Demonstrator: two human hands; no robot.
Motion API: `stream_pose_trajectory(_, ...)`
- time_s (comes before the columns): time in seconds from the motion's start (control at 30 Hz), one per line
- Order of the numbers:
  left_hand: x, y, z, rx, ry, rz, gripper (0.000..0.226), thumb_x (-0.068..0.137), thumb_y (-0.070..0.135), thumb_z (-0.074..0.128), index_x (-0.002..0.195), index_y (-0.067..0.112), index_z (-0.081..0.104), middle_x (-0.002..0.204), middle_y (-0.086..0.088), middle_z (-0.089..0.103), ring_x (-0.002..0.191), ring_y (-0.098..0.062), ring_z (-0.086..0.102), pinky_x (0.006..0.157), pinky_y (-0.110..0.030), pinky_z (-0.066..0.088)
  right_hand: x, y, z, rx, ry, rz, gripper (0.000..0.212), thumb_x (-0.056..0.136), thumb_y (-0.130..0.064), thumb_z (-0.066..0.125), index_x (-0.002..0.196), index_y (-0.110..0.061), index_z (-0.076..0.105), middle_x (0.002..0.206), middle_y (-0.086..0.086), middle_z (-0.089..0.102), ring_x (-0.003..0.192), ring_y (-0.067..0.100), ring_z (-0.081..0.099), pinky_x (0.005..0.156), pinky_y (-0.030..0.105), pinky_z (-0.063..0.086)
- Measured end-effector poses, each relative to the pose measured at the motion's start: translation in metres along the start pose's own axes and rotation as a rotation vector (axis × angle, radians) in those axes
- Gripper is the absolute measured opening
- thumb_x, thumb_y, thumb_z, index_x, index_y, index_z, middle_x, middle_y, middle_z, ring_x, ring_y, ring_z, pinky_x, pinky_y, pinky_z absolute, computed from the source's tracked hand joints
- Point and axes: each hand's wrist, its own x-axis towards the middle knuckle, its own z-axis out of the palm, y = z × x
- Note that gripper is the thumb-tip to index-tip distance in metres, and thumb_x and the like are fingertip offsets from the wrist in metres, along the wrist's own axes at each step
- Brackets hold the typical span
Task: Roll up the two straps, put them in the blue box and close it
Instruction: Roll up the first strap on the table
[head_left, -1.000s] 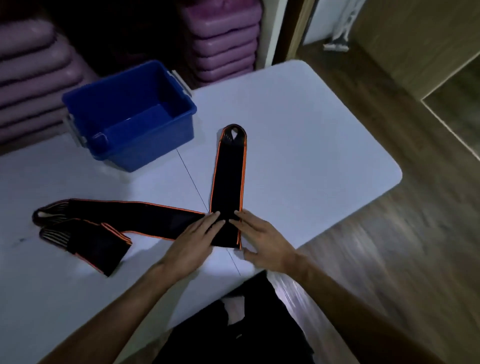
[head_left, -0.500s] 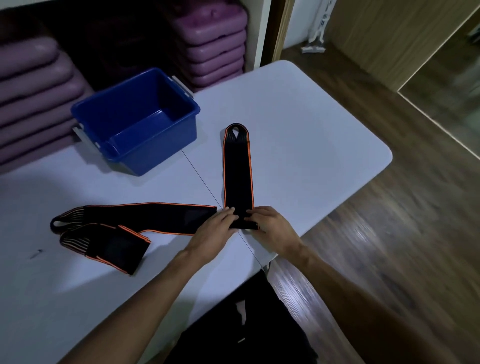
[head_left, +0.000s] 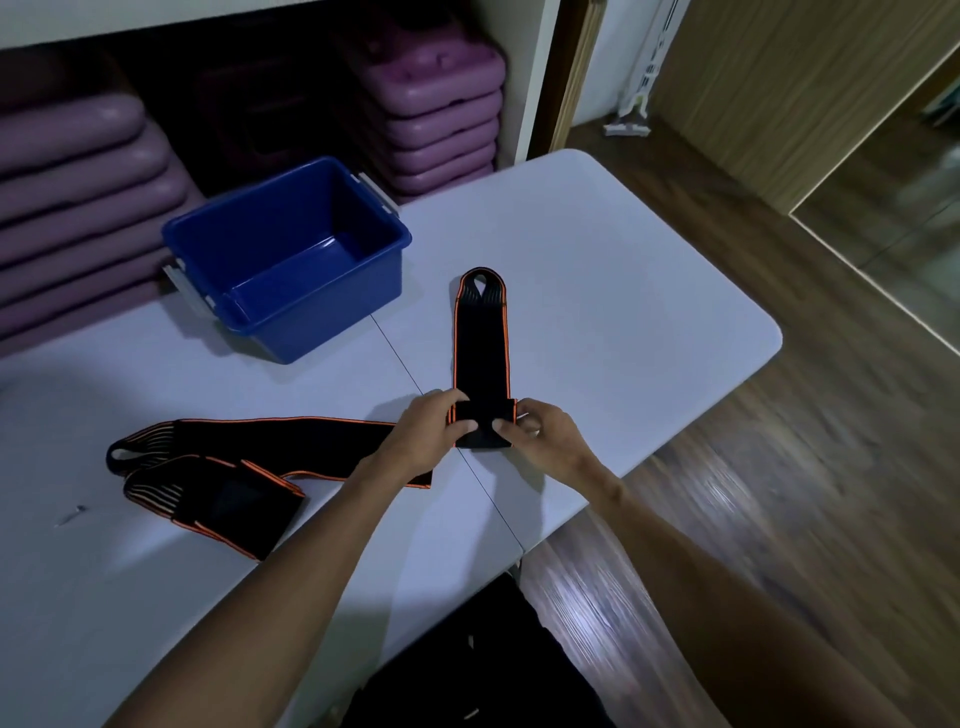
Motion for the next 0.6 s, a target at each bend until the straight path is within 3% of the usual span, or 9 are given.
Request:
stream_pose_trajectory(0.07,0.001,-0.005,-0.002,-0.004,-0.064,-0.010,0.038,0.090,0.029,0.061,0.124,0.014,0.055,0.098,-0.004,0.053,0.086,-0.021,0.056,0.078,-0.030,0.045,-0.003,0.000,-0.001,0.038,-0.007,-0.001,0.026,0.095,-0.040,0.057,0.093,-0.015,0.062,0.056,0.006,0.056,0.049,0.008,0.045,0.048,0.011,0.034)
stream_pose_trajectory(0.13,-0.003,-0.011,-0.003,-0.019,-0.117,0.004,0.040,0.091,0.031,0.060,0.126,0.013,0.055,0.104,-0.005,0.052,0.091,-0.019,0.058,0.084,-0.027,0.045,-0.008,0.003,-0.002,0.067,-0.006,-0.052,0.019,0.097,-0.037,0.054,0.097,-0.018,0.057,0.049,0.000,0.043,0.045,0.008,0.036,0.048,0.012,0.032)
stream_pose_trajectory(0.23,-0.013,-0.016,-0.002,-0.048,-0.158,0.042,0.033,0.091,0.034,0.058,0.120,0.018,0.060,0.103,-0.004,0.052,0.094,-0.017,0.057,0.086,-0.029,0.045,-0.016,0.010,-0.002,0.048,-0.038,-0.113,0.013,0.096,-0.036,0.055,0.094,-0.023,0.054,0.054,0.006,0.050,0.051,0.010,0.041,0.053,0.015,0.033)
stream_pose_trajectory(0.33,-0.022,-0.015,0.001,-0.061,-0.185,0.056,0.023,0.091,0.034,0.059,0.110,0.024,0.065,0.098,-0.007,0.054,0.084,-0.016,0.058,0.076,-0.029,0.049,-0.023,0.024,-0.003,0.017,-0.083,-0.140,0.017,0.094,-0.038,0.058,0.090,-0.022,0.056,0.059,-0.006,0.050,0.058,0.010,0.042,0.061,0.023,0.035)
stream_pose_trajectory(0.4,-0.025,-0.012,0.002,-0.063,-0.196,0.052,0.025,0.092,0.033,0.057,0.114,0.024,0.064,0.097,-0.006,0.055,0.076,-0.010,0.057,0.066,-0.022,0.047,-0.024,0.028,-0.002,0.010,-0.087,-0.148,0.019,0.094,-0.038,0.058,0.089,-0.020,0.057,0.060,-0.003,0.047,0.059,0.010,0.041,0.062,0.026,0.035)
stream_pose_trajectory(0.53,-0.018,-0.009,0.008,-0.084,-0.073,-0.008,0.041,0.093,0.030,0.056,0.132,0.018,0.052,0.116,-0.007,0.062,0.104,-0.019,0.060,0.090,-0.030,0.047,-0.013,0.016,-0.001,-0.013,-0.024,-0.075,0.022,0.094,-0.038,0.058,0.086,-0.017,0.055,0.047,-0.009,0.053,0.048,0.004,0.047,0.054,0.013,0.035)
stream_pose_trajectory(0.6,-0.012,-0.006,0.011,-0.121,0.046,-0.053,0.037,0.090,0.026,0.061,0.126,0.019,0.055,0.098,-0.012,0.065,0.092,-0.024,0.062,0.083,-0.032,0.049,-0.004,0.010,0.001,-0.013,0.009,-0.027,0.023,0.094,-0.036,0.058,0.085,-0.016,0.054,0.039,-0.011,0.049,0.044,0.003,0.046,0.051,0.013,0.035)
